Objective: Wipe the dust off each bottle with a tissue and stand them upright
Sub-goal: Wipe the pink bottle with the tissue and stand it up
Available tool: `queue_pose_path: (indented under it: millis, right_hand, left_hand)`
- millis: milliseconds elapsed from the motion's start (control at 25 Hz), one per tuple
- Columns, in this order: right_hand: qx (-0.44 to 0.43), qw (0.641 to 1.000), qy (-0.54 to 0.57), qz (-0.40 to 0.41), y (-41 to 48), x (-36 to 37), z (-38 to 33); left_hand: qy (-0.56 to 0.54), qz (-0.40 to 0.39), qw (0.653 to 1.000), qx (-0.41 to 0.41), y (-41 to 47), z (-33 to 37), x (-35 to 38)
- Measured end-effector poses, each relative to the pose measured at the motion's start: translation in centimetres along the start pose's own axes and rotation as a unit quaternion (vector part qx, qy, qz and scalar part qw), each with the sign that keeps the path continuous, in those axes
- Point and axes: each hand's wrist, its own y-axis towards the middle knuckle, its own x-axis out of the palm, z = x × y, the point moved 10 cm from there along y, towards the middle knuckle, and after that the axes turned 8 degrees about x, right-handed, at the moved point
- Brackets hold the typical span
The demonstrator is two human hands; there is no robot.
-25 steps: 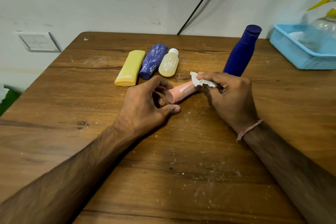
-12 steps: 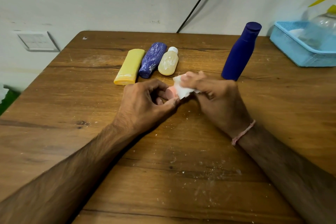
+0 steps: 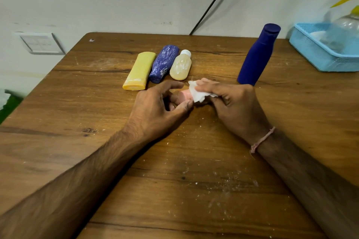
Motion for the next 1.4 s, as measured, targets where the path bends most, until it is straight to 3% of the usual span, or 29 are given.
queue_pose_path:
  millis: [120, 440, 600, 680, 920, 1000, 1120, 1200, 1400]
  right_hand:
    - [0.059, 0.998, -0.001, 0.011, 0.1, -0.3, 1.3]
    - [-0.084, 0.996, 0.007, -0.039, -0.8, 1.0, -2.6]
    - [0.119, 0.992, -0.037, 0.006, 0.5, -1.3, 3.6]
    - [0.158, 0.986, -0.049, 0.008, 0.4, -1.5, 4.8]
    - [-0.095, 0.993, 0.002, -0.075, -1.8, 2.0, -4.3]
    - [-0.082, 0.995, -0.012, -0.059, -1.4, 1.6, -3.3]
    - [0.094, 0.995, -0.035, -0.011, 0.1, -0.5, 2.0]
    - [0.141, 0.988, -0.056, -0.001, 0.1, -0.8, 3.5]
    - [-0.044, 0.998, -0.016, -0.052, -1.5, 1.2, -2.6]
  left_hand:
    - [0.007, -0.007, 1.0, -0.004, 0.1, 0.0, 0.0]
    - [0.01, 0.016, 1.0, 0.01, -0.2, 0.1, 0.0]
    - [0.01, 0.012, 1.0, 0.0, -0.1, -0.1, -0.2]
    - [0.017, 0.005, 1.0, 0.002, 0.0, 0.0, -0.1]
    - [0.038, 0.019, 0.999, 0.032, -0.1, 0.2, -0.4]
    - [0.023, 0.022, 0.999, 0.012, 0.0, -0.1, -0.4]
    - [-0.011, 0.015, 0.999, -0.026, 0.0, -0.7, 0.0]
    - [-0.008, 0.014, 1.0, -0.025, 0.0, -0.7, 0.0]
    - [-0.004, 0.016, 0.999, -0.032, 0.0, -1.0, -0.1]
